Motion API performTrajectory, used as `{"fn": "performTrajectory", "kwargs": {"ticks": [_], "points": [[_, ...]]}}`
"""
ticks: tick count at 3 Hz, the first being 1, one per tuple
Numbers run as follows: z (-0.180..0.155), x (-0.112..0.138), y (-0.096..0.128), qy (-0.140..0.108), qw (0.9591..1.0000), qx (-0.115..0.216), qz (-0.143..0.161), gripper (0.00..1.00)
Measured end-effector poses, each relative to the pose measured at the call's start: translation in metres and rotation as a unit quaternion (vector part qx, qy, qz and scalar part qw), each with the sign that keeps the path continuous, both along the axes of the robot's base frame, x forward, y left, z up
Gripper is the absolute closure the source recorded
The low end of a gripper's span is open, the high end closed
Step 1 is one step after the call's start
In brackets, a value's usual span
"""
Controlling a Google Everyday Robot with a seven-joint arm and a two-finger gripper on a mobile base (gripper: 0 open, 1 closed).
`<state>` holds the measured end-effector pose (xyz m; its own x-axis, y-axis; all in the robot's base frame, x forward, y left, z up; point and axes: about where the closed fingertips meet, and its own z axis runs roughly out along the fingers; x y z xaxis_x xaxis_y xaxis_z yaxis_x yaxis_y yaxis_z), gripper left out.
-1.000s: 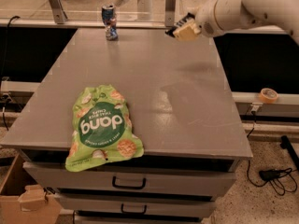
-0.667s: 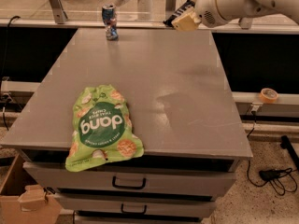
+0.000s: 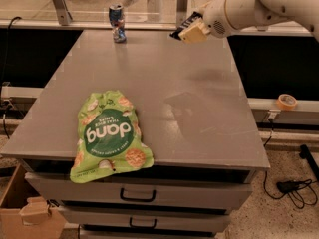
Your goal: Move rxbar blueberry near green rice chip bag
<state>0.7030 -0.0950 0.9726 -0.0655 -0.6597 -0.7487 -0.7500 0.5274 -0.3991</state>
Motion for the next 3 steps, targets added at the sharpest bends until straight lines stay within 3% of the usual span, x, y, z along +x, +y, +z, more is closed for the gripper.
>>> {"fn": "performTrajectory", "kwargs": {"ticks": [1, 2, 3], "points": [[-0.033, -0.021, 0.018, 0.052, 0.9982, 0.008, 0.03, 1.0], [-0.056, -0.048, 0.035, 0.093, 0.9941, 0.014, 0.053, 1.0], [-0.083, -0.074, 0.038, 0.139, 0.9884, 0.015, 0.058, 1.0]]}}
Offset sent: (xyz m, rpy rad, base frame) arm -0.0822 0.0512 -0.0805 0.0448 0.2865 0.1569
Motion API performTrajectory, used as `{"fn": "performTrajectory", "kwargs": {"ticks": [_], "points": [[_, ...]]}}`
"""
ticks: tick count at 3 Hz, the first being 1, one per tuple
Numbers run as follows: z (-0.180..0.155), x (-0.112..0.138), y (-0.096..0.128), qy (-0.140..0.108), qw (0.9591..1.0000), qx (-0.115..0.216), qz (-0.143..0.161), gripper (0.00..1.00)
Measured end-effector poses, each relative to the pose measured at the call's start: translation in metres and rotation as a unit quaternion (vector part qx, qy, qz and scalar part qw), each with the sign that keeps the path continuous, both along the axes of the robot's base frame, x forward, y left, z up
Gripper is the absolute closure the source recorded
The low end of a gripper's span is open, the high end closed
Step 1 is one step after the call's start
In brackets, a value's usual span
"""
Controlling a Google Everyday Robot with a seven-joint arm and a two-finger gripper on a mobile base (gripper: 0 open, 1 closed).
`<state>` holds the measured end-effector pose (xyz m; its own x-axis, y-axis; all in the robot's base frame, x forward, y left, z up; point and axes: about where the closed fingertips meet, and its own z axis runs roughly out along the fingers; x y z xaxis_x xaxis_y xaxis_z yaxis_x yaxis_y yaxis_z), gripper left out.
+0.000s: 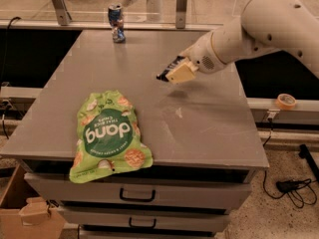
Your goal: Move rxbar blueberry near green rice chip bag
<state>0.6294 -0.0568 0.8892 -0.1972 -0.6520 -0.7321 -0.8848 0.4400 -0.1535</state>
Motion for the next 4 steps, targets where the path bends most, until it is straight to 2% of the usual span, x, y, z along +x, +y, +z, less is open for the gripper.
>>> {"fn": "performTrajectory", "kwargs": {"ticks": [1, 2, 3, 4], "points": [[-0.03, -0.029, 0.003, 0.056, 0.9984, 0.005, -0.002, 1.0], [-0.045, -0.053, 0.02, 0.098, 0.9949, 0.021, 0.008, 1.0], [-0.042, -0.066, 0.046, 0.119, 0.9916, 0.043, 0.029, 1.0], [-0.04, -0.077, 0.065, 0.137, 0.9879, 0.056, 0.045, 0.82]]}}
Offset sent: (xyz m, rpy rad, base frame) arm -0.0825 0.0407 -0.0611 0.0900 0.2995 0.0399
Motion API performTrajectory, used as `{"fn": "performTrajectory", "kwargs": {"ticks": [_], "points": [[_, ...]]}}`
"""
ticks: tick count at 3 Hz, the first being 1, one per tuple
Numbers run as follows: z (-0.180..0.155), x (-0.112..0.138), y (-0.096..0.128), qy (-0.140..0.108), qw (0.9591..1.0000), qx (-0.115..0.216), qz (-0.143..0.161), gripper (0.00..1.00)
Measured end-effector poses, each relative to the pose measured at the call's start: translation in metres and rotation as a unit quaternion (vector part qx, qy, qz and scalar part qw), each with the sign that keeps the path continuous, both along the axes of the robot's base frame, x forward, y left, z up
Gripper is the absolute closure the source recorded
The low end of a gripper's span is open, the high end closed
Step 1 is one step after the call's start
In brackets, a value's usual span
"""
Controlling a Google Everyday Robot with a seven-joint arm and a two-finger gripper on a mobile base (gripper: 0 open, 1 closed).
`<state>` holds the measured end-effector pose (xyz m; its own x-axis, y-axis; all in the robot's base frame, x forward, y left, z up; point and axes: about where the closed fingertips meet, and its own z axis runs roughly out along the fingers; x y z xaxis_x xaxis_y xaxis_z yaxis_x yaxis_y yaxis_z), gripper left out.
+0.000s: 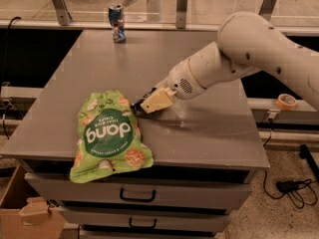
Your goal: Move rxbar blueberry near green rice chip bag
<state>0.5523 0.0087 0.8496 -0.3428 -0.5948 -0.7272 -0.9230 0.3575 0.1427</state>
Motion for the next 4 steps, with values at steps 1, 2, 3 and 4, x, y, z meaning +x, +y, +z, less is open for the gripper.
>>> {"fn": "performTrajectory", "kwargs": {"ticks": [1, 2, 3, 4], "points": [[0.003, -0.006, 0.011, 0.009, 0.9999, 0.008, 0.008, 0.59], [0.006, -0.011, 0.02, 0.015, 0.9997, 0.011, 0.015, 0.35], [0.011, -0.014, 0.022, 0.014, 0.9997, 0.012, 0.017, 0.12], [0.017, -0.008, 0.016, 0.0, 0.9999, 0.007, 0.01, 0.0]]}}
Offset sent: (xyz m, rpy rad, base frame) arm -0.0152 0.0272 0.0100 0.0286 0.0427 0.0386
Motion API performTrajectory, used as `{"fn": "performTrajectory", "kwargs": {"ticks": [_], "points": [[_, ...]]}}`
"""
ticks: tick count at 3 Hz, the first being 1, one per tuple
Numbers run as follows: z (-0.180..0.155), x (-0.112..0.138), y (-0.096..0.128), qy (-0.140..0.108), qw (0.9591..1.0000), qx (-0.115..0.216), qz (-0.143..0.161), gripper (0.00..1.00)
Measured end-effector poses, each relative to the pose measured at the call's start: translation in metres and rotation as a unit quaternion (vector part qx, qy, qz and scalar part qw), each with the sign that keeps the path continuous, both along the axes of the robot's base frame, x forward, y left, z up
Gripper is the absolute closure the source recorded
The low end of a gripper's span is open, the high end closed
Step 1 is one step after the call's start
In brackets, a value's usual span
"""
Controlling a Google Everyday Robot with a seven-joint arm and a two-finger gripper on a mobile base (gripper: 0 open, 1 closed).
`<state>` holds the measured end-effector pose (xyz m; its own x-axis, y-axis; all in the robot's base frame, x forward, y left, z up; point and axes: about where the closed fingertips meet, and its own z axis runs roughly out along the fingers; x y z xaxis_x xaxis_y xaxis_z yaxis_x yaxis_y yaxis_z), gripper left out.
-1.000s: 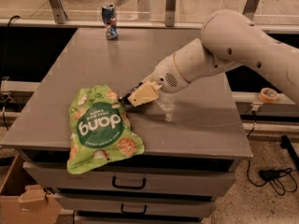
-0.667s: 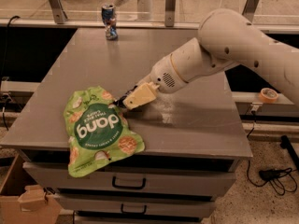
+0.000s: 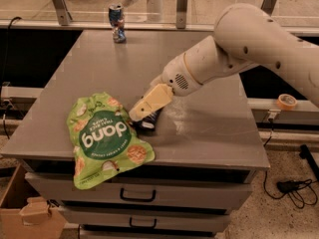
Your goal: Move rxbar blueberry near green rice chip bag
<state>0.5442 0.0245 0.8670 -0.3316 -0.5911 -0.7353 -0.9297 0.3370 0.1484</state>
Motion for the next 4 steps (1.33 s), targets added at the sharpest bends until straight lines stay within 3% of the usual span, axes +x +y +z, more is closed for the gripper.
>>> {"fn": "performTrajectory", "kwargs": {"ticks": [1, 2, 3, 4], "points": [[0.017, 0.02, -0.019, -0.038, 0.999, -0.013, -0.021, 0.0], [0.061, 0.063, -0.068, -0.12, 0.9895, -0.032, -0.074, 0.0], [0.115, 0.102, -0.125, -0.2, 0.9722, -0.018, -0.121, 0.0], [0.18, 0.122, -0.181, -0.289, 0.9454, 0.012, -0.15, 0.0]]}}
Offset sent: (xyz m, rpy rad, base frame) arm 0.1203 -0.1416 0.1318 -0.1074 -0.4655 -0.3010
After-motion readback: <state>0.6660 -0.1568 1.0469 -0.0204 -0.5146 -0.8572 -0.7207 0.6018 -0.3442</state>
